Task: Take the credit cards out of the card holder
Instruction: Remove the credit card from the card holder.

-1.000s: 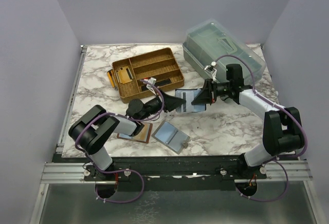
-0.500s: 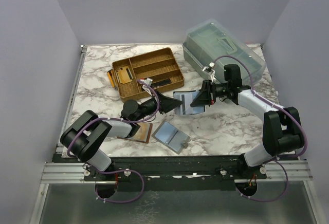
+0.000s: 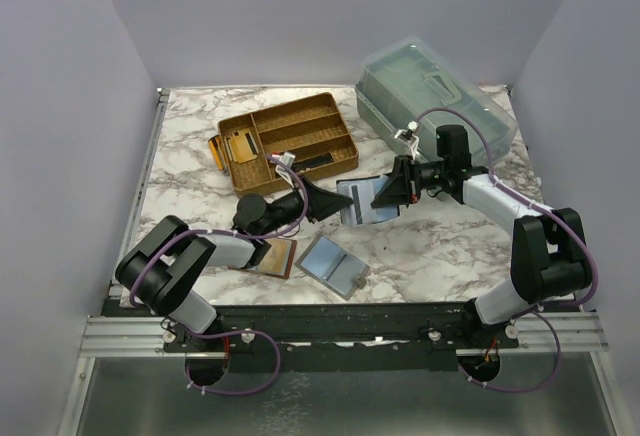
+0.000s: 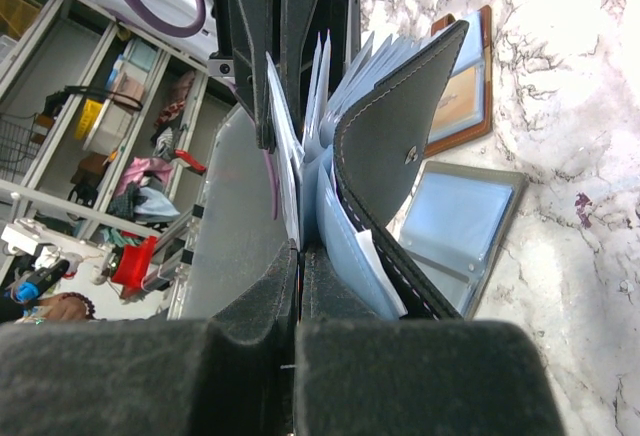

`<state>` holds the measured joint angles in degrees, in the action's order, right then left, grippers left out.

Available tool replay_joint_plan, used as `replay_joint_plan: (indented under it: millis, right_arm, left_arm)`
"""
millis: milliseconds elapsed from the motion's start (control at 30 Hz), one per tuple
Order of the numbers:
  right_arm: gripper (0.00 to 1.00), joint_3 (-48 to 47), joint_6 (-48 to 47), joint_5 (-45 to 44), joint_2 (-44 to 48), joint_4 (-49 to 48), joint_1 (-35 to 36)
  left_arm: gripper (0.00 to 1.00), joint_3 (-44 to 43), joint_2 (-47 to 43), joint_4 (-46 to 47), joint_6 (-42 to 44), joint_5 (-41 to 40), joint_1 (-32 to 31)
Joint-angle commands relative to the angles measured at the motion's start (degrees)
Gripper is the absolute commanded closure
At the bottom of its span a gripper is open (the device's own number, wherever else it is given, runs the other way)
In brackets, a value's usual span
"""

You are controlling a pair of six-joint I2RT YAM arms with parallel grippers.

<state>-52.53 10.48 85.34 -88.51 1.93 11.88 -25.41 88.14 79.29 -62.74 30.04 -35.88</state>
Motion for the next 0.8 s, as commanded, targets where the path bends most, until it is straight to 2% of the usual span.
replay_joint_plan:
  millis: [0,367,467,700,733,767]
  right_arm:
    - [1.00,0.45,-0.44,1.30,-0.04,-1.41,-1.68]
    - [1.00,0.38,-0.82,0.88,-0.94,-1.21,-1.68]
    - [1.00,0.03,-1.61,0.88,-1.12,-0.06,-1.68]
    - [1.00,-0.28,-2.56,1.55,-1.25,0.79,-1.68]
    - [1.00,-0.35,-2.50,1.92,-1.16,0.71,-1.68]
    - [1.00,-0.33,-2.54,2.30,-0.91,0.70,-1.69]
  left_arm:
    - [1.00,2.12,-3.39,4.67,-0.67,1.11,1.87]
    - [0.98,0.97,-1.86,7.05,-3.13,2.98,2.04]
    - [0.84,1.21,-1.43,8.11,-3.87,2.74,2.04]
    - [0.70,2.86,-2.39,6.04,-1.94,0.84,2.09]
    - [0.66,3.51,-2.86,5.30,-1.29,0.40,2.27]
    - [0.55,4.36,-3.65,4.95,-0.62,-0.08,2.45]
